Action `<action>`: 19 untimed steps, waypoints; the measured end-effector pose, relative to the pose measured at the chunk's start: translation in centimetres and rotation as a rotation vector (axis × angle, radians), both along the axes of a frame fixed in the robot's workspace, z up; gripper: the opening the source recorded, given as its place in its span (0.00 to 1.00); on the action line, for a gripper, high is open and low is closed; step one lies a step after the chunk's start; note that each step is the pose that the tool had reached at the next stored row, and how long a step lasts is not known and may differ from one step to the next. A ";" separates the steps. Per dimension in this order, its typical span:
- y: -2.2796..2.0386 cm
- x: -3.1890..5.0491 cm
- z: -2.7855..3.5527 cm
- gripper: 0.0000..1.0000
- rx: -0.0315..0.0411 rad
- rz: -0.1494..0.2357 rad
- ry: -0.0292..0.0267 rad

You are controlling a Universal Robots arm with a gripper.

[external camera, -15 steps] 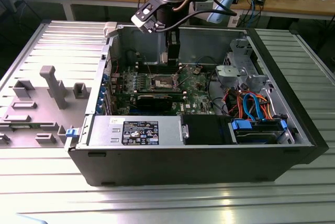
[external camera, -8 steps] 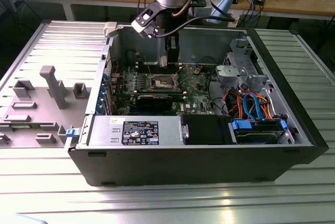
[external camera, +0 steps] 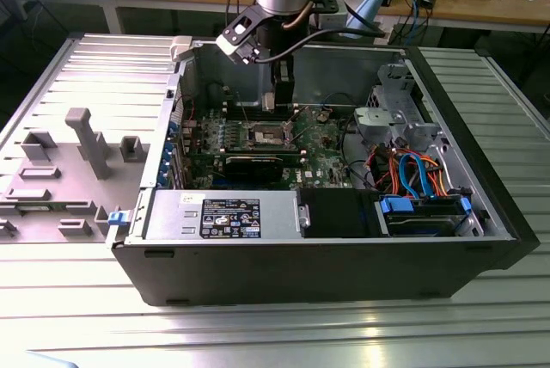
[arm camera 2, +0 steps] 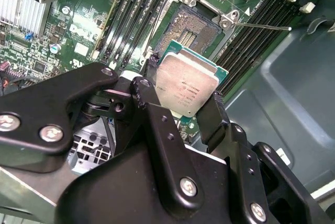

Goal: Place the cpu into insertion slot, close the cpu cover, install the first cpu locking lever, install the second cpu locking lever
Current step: 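Place the cpu into insertion slot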

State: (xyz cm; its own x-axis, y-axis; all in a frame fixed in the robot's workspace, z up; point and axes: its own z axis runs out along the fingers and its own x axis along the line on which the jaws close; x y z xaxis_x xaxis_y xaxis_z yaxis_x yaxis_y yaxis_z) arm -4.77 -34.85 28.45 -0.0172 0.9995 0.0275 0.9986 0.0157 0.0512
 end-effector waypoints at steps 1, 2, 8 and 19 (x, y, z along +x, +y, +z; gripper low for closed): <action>0.00 0.04 -0.01 0.55 0.0001 0.000 0.0000; 0.01 0.13 -0.02 0.55 0.0003 0.000 -0.0001; 0.12 0.25 -0.30 0.55 0.0001 0.000 0.0001; 0.50 0.26 -1.48 0.55 0.0003 0.000 0.0000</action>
State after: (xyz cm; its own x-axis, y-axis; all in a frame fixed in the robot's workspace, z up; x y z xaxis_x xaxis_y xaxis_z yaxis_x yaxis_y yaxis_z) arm -4.51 -34.35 26.96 -0.0171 0.9995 0.0278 0.9986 0.0157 0.0511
